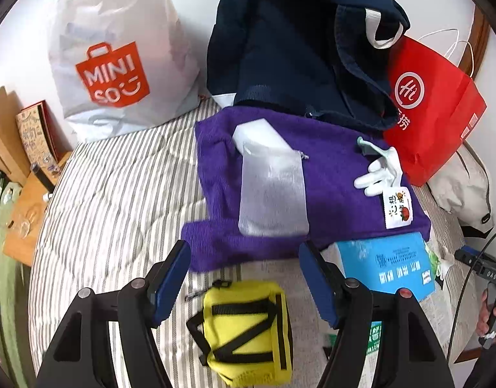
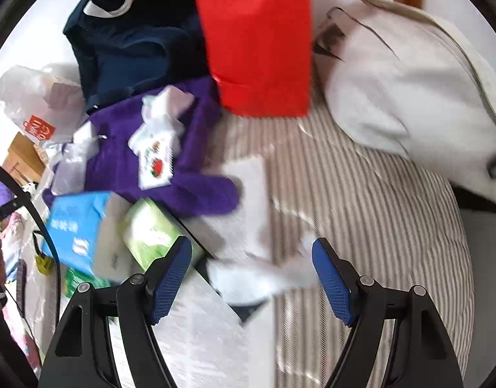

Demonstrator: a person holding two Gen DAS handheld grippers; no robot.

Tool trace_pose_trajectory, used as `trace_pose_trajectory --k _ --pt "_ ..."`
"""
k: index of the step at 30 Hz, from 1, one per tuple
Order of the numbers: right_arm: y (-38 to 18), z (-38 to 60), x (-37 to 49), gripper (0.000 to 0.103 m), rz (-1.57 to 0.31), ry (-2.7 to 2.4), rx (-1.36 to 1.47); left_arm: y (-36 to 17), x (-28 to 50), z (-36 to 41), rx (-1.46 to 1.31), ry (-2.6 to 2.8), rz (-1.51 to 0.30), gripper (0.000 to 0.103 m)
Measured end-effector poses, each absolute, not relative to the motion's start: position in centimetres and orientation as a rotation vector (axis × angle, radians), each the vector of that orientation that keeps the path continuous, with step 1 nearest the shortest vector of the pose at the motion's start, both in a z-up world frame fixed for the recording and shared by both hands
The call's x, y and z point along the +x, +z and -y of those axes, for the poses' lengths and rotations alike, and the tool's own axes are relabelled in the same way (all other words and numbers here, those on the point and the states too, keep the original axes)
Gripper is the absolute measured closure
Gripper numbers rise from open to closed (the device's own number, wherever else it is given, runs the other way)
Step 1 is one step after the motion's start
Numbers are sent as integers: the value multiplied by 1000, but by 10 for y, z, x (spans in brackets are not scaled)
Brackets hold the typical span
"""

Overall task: Organize soft objects
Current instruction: 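Move the left gripper to the yellow pouch while the right gripper grasps the crumpled white cloth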

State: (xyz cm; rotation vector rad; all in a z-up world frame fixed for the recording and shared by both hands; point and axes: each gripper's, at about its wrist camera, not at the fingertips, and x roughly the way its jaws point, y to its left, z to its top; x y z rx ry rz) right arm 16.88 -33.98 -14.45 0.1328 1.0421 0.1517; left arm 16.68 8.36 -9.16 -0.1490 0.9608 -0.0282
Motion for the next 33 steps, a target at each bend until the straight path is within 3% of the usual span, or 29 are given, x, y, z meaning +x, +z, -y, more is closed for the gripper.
trace_pose_trajectory --k 16,19,21,23,33 --pt "-189 343 166 27 -1049 125 97 -105 131 -80 -142 -10 -1009 35" --pt "-190 342 169 41 -1040 127 68 -110 129 -80 -140 -1 -1023 35" --pt "-187 344 169 63 -1037 149 67 -113 127 -80 -138 1 -1030 35" --pt "-185 349 167 73 -1048 174 111 -116 125 -81 -140 4 -1035 35" --pt "-159 355 147 74 -1009 178 134 -127 118 -84 -165 2 -1037 35"
